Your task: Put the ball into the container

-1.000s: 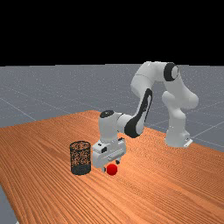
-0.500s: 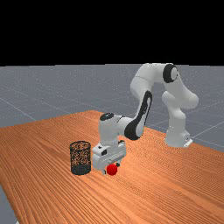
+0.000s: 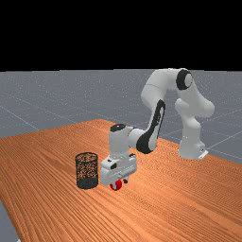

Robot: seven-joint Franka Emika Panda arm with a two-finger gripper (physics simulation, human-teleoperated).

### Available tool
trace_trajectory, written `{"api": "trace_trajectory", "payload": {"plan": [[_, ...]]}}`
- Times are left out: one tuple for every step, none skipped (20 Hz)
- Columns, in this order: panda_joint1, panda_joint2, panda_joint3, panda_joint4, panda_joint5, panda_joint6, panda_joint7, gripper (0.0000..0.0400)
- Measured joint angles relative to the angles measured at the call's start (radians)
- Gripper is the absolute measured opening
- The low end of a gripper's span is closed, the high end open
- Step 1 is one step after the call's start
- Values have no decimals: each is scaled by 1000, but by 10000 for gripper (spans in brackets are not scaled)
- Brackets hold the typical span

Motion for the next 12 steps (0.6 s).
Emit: {"api": "trace_trajectory", "payload": {"plan": [[0, -15, 0, -18, 0, 19, 0, 313], [1, -39, -1, -42, -1, 40, 1, 348], [1, -63, -1, -57, -1, 41, 2, 368], [0, -81, -1, -54, -1, 13, 1, 381], [0, -97, 0, -50, 0, -15, 1, 388], [0, -104, 0, -33, 0, -56, 1, 393], [12, -98, -15, -7, -23, -98, 18, 396], [-11, -99, 4, -8, -5, -97, -35, 397], [-20, -99, 3, -9, -6, -97, -52, 398], [-28, -99, 2, -9, -5, -97, -64, 399], [-37, -99, 0, -9, -5, -97, -75, 399], [-42, -99, -3, -9, -3, -97, -75, 400]]}}
